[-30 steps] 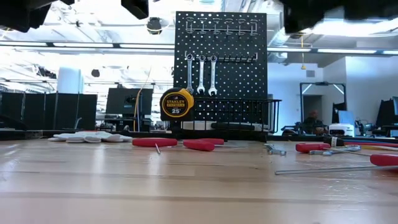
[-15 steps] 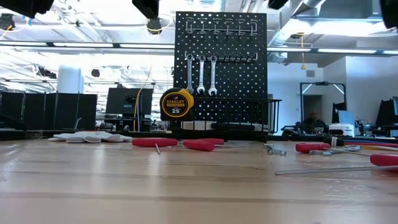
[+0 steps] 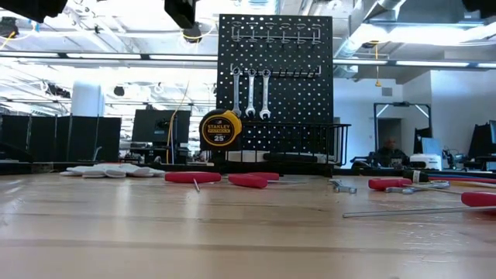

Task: Hang tools onto peg board
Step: Hang the silver wrench on the peg board

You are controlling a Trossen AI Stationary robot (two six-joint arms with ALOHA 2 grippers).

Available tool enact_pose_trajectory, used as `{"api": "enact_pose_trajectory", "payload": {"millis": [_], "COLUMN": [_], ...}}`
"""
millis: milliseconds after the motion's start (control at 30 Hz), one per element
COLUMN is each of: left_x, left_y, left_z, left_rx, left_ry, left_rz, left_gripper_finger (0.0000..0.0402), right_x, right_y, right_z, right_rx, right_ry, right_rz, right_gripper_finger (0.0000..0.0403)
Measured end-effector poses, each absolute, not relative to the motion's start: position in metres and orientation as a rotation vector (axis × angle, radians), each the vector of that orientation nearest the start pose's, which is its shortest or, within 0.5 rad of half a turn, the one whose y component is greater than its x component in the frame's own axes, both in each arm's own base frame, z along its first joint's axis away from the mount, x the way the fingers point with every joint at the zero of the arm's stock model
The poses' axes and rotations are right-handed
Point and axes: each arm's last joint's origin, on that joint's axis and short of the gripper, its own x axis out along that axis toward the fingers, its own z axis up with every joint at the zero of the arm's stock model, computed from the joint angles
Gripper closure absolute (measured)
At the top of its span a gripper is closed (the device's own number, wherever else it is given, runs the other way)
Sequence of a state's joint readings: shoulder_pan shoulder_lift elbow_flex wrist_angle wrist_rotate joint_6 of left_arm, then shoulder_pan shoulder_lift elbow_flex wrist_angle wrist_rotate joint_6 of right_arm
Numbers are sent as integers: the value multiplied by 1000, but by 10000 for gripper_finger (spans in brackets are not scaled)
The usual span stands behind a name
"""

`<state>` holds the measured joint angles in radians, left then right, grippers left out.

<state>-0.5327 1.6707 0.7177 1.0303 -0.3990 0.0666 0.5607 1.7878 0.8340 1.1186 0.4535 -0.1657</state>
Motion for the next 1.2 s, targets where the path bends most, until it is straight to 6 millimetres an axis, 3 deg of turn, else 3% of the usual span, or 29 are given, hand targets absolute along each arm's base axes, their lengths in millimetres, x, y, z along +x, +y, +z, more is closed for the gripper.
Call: {"api": "enact_pose_trajectory", "payload": {"millis": [267, 567, 967, 1200], "left_x": [291, 288, 289, 291], "left_y": [-155, -159, -156, -153], "left_z": [209, 208, 197, 194], "left_rx": [8, 16, 26, -23], "left_ry": [-72, -59, 44, 65], "left_rz": [10, 27, 104, 91], "left_gripper_finger": [374, 360, 308, 308], "right_x": [320, 321, 324, 320], "right_y": [174, 171, 163, 161], "right_z": [220, 214, 211, 221], "right_rx": [-87, -109, -82, -72], "right_ry": [-167, -101, -68, -50], "right_rz": [-2, -67, -124, -117], "right_gripper_finger": [214, 372, 389, 389]}}
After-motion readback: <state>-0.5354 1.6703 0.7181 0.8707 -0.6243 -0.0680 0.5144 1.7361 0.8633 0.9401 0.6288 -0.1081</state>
